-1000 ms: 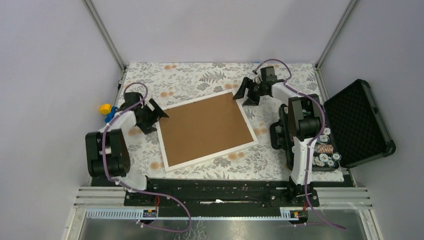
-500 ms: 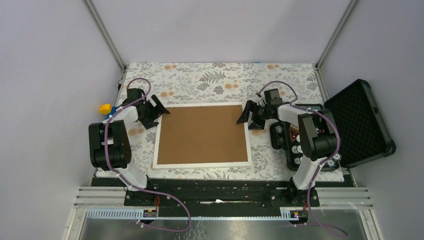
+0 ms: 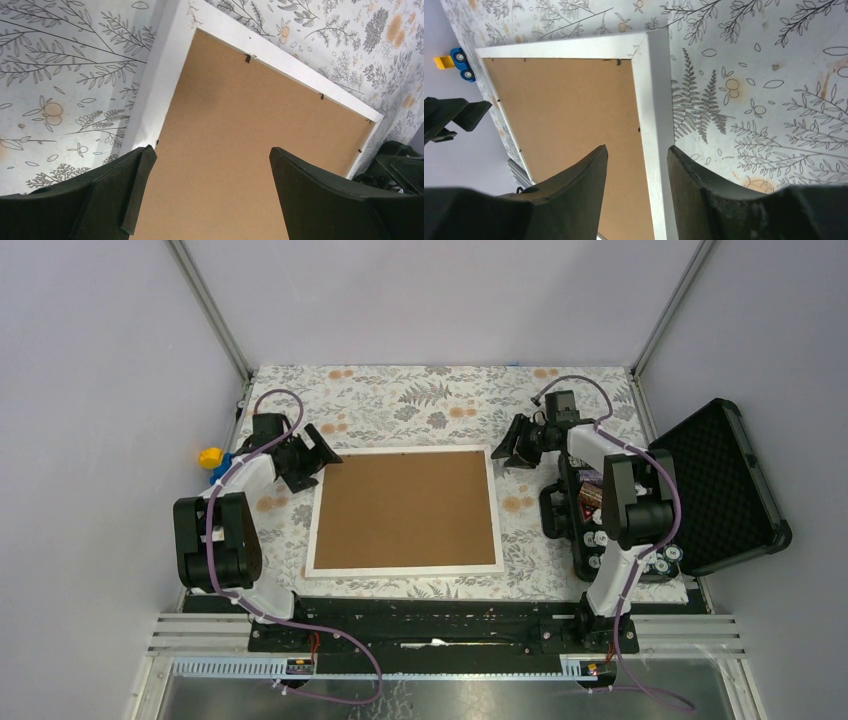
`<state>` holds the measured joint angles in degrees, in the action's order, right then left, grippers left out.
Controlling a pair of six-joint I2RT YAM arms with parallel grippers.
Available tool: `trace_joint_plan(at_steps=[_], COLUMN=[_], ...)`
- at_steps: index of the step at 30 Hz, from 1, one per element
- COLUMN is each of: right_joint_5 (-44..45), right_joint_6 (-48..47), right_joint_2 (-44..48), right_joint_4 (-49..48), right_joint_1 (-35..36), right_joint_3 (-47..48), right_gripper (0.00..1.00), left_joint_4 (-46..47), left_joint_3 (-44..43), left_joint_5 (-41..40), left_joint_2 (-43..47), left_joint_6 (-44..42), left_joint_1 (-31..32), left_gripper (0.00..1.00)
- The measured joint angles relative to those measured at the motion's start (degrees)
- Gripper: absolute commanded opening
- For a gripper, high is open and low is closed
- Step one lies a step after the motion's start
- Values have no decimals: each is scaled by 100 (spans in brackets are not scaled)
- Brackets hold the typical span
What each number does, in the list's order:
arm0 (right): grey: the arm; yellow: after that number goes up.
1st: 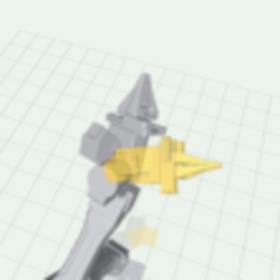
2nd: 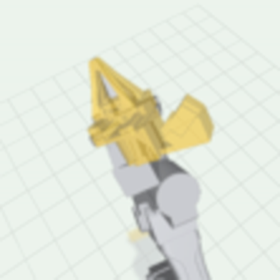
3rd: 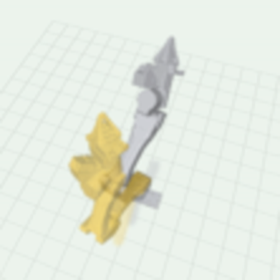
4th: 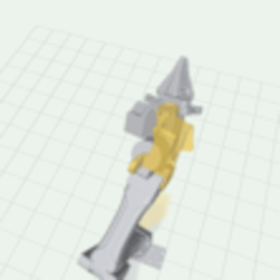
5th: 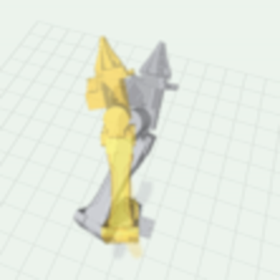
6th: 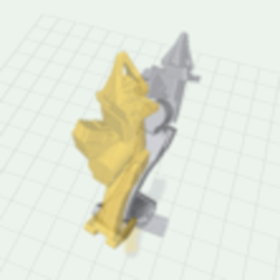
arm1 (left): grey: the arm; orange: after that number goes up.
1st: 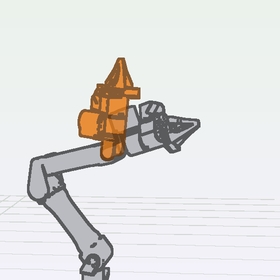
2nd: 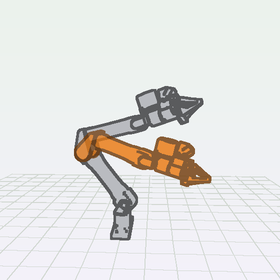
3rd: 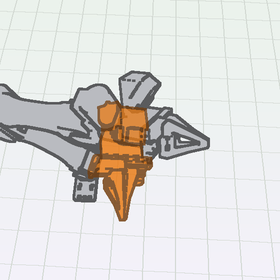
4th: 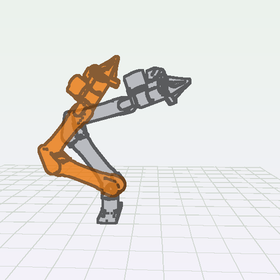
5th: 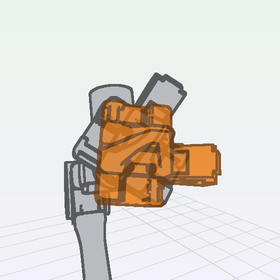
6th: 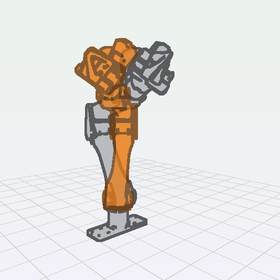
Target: Put the photo into the frame
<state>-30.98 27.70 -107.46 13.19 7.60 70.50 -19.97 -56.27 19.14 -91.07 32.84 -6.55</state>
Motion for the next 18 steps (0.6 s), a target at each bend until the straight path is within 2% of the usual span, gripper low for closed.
trace_joint_plan(at_steps=[9, 18], right_joint_5=[-140, -280], right_joint_6=[-247, -243], right_joint_2=[-551, -787], right_joint_4=[168, 107], right_joint_1=[-9, -7], right_joint_3=[81, 109], right_gripper=[40, 38], left_joint_4=[15, 42], left_joint_3=[2, 7], left_joint_5=[212, 319], left_joint_2=[22, 15], left_joint_6=[26, 85], left_joint_1=[33, 35], left_gripper=[96, 96])
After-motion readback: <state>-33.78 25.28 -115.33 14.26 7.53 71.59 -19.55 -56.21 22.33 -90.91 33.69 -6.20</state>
